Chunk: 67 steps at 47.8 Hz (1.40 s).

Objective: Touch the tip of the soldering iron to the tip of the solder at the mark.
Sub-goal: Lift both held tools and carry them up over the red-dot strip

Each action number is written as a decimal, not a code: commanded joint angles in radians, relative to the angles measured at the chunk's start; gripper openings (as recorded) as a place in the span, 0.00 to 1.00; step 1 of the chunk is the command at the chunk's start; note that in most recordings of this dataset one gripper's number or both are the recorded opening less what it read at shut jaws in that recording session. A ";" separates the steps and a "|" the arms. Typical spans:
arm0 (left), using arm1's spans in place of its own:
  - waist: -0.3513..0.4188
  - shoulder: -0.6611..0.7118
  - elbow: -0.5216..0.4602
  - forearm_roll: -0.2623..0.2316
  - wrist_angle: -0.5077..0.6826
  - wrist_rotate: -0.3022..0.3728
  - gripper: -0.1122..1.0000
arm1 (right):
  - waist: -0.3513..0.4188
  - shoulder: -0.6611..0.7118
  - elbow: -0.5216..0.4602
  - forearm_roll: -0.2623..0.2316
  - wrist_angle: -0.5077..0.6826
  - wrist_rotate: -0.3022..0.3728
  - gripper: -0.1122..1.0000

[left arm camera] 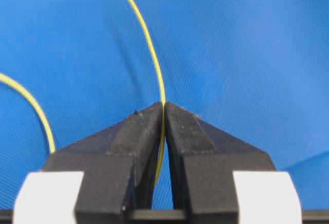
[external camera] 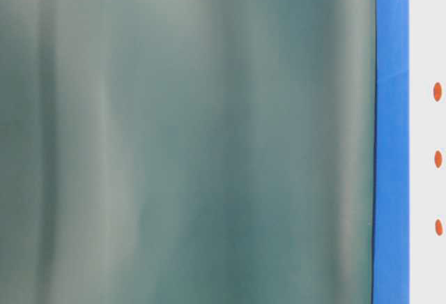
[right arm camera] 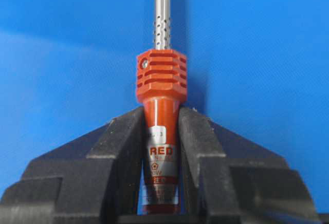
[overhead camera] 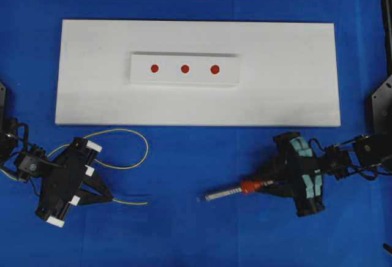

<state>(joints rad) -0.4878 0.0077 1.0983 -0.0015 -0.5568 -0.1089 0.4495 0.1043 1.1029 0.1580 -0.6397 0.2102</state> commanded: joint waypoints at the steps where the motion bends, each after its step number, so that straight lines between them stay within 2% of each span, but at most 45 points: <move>1: 0.011 -0.089 -0.035 -0.002 0.087 -0.008 0.12 | -0.003 -0.103 -0.031 -0.003 0.109 -0.003 0.16; 15: 0.087 -0.344 -0.176 -0.002 0.609 -0.031 0.12 | -0.077 -0.410 -0.167 -0.017 0.683 -0.048 0.16; 23: 0.178 -0.442 -0.229 0.003 0.778 -0.031 0.12 | -0.170 -0.508 -0.259 -0.089 0.945 -0.054 0.16; 29: 0.258 -0.483 -0.256 0.006 0.841 -0.015 0.12 | -0.255 -0.532 -0.321 -0.173 1.077 -0.054 0.16; 36: 0.383 -0.488 -0.276 0.012 0.891 0.014 0.12 | -0.373 -0.526 -0.365 -0.273 1.131 -0.052 0.16; 45: 0.525 -0.469 -0.290 0.012 0.919 0.069 0.12 | -0.505 -0.499 -0.391 -0.347 1.135 -0.052 0.16; 55: 0.640 -0.393 -0.310 0.012 0.962 0.115 0.12 | -0.563 -0.431 -0.431 -0.380 1.166 -0.058 0.16; 67: 0.657 -0.270 -0.356 0.012 1.012 0.144 0.12 | -0.586 -0.339 -0.465 -0.383 1.189 -0.057 0.16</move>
<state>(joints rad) 0.1672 -0.2761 0.7777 0.0092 0.4479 0.0322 -0.1335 -0.2454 0.6734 -0.2224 0.5522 0.1519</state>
